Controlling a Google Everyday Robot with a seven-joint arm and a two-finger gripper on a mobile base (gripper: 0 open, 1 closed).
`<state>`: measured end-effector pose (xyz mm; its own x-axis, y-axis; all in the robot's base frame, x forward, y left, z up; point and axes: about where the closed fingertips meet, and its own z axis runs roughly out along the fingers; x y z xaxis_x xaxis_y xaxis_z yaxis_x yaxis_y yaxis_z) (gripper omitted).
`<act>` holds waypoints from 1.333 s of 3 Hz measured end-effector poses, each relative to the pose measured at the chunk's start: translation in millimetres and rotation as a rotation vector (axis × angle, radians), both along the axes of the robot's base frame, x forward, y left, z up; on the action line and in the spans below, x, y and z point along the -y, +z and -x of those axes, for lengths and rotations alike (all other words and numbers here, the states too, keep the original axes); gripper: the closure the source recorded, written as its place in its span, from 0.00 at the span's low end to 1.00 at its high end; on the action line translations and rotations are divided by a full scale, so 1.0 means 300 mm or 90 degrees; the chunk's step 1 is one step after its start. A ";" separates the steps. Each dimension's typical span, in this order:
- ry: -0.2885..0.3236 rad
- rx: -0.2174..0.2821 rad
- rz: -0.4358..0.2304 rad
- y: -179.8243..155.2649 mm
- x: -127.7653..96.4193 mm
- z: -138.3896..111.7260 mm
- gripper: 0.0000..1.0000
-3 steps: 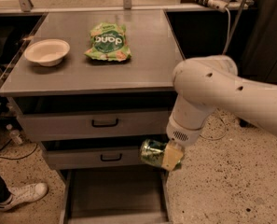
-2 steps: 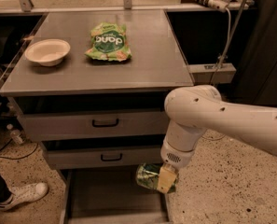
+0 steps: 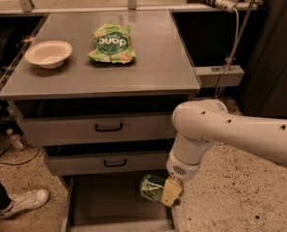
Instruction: Place green can into bottom drawer
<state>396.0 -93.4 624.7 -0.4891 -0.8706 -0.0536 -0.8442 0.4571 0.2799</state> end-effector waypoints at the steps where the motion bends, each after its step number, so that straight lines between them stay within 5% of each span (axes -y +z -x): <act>1: -0.033 -0.024 -0.028 -0.215 -0.039 0.019 1.00; 3: -0.106 -0.076 -0.105 -0.569 -0.122 -0.028 1.00; 4: -0.107 -0.090 -0.107 -0.601 -0.128 -0.011 1.00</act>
Offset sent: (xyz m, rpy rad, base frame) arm 0.0188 0.0384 -0.2064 0.1938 0.0897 -0.2261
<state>399.3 -55.0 444.3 -0.6390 -0.7610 -0.1120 -0.7076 0.5245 0.4736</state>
